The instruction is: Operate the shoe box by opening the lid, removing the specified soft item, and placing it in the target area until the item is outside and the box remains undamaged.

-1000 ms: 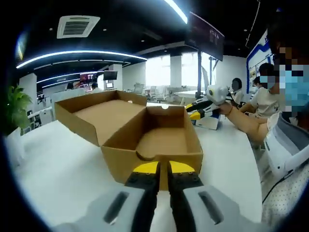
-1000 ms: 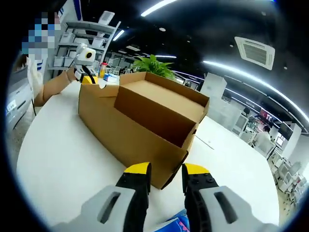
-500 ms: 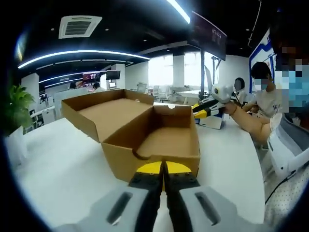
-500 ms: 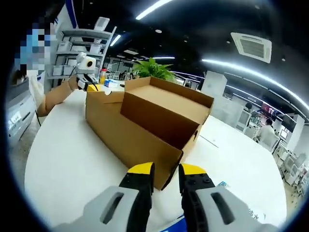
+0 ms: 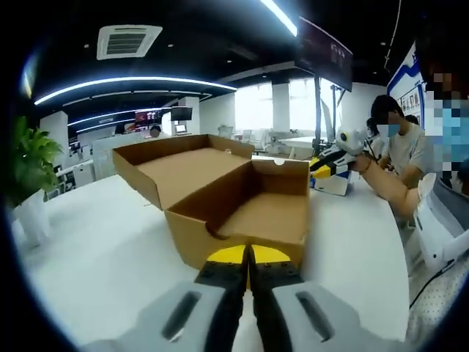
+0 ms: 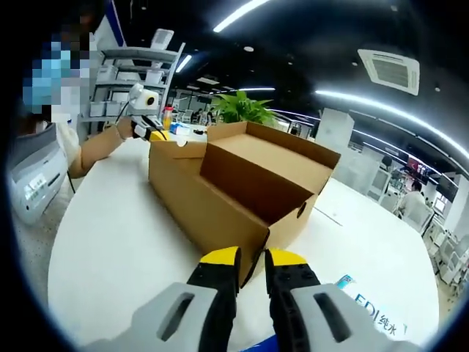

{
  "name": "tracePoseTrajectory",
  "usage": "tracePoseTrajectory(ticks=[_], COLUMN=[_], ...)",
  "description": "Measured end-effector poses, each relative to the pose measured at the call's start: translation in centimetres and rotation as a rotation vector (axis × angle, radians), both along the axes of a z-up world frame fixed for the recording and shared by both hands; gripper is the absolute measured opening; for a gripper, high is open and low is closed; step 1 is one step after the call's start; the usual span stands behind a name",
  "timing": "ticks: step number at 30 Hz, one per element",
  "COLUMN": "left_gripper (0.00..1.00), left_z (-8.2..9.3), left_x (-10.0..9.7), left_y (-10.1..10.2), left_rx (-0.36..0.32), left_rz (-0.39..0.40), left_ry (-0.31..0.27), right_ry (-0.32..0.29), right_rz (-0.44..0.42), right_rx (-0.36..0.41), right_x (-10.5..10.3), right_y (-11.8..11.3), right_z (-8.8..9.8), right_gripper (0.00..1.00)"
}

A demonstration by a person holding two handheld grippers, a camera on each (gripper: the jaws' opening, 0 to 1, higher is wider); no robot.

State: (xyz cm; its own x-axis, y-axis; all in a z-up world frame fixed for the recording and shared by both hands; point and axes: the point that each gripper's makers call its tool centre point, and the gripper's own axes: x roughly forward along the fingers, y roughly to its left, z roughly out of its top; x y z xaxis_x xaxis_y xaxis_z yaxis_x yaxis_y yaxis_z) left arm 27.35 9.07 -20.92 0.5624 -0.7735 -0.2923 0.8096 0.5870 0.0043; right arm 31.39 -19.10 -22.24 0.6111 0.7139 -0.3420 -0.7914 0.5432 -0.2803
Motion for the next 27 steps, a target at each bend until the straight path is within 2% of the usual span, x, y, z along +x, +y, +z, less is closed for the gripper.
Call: tracePoseTrajectory(ticks=[17,27], left_gripper=[0.00,0.00], left_z=[-0.1,-0.2], left_x=[1.1,1.8], left_y=[1.3,2.2], left_rx=[-0.004,-0.014], left_rz=[0.054,0.087], left_ry=[-0.005,-0.006], right_ry=[-0.010,-0.019], right_rz=[0.105,0.203], right_rx=[-0.022,-0.037], right_x=[-1.7,-3.2], right_y=[1.2,2.0], right_z=[-0.1,-0.1], right_gripper=[0.06,0.06])
